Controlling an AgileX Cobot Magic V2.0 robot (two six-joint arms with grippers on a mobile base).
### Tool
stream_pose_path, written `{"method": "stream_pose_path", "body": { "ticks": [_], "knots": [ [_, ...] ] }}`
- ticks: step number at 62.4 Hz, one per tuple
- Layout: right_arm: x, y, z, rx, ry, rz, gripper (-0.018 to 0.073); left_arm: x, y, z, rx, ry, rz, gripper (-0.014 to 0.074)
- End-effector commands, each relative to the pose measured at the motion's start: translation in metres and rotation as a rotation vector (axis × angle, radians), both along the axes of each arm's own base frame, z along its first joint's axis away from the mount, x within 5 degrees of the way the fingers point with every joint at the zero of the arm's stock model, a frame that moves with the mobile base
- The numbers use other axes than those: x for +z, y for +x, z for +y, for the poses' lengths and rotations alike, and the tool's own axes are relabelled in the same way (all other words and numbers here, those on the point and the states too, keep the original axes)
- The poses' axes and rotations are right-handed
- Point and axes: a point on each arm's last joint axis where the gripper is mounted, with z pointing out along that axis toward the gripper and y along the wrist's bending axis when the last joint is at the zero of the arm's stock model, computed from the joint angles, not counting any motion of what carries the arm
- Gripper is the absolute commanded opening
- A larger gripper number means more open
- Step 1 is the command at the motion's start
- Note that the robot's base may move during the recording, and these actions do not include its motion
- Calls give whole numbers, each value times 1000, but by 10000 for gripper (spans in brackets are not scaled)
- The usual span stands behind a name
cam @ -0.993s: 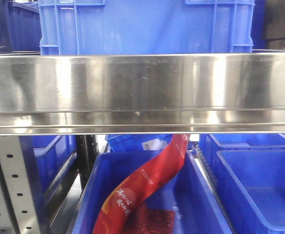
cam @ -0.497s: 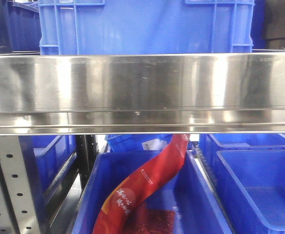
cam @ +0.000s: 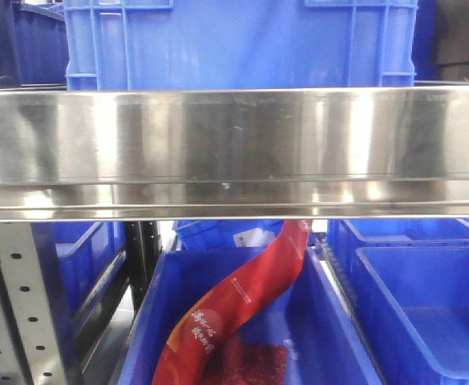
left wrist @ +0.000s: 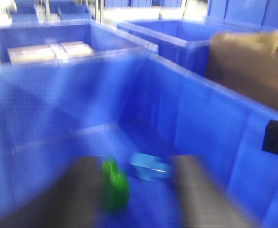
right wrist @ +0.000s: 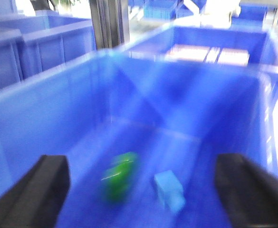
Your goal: Grab block from conveyor and place in blue bin
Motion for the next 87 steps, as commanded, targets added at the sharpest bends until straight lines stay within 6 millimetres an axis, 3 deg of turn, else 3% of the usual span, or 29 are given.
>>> {"method": "stream_pose_path", "body": {
  "ticks": [1,5,11,28,36,43,54,68,79,87],
  "knots": [
    [13,-5,-3,-3,14,-54,283,15,-7,2,-2,-28,-56,0],
    [15,-8,-4,-2,14,-54,109,18,-9,3,-2,-32,-64,-102],
    [17,-10,-5,-1,16,-57,-170,24,-14,6,-2,-40,-79,-111],
    [28,-25,-13,0,41,-25,-161,43,-40,24,1,-21,-61,-111],
    [34,-36,-25,-24,66,-74,-161,42,-54,41,28,0,-20,-111],
    [27,-50,-39,-56,86,-118,-161,36,-74,60,64,-2,-24,-111],
    [1,-81,-60,-92,97,-149,-161,12,-112,87,119,-8,-39,-111],
    [-38,-135,-81,-94,88,-129,-161,-31,-179,121,194,-47,-135,-111],
    [-63,-163,-92,-94,84,-121,-161,-62,-217,135,230,-54,-168,-111],
    [-68,-180,-99,-93,97,-151,-161,-68,-237,141,244,-71,-224,-111]
  ]
}}
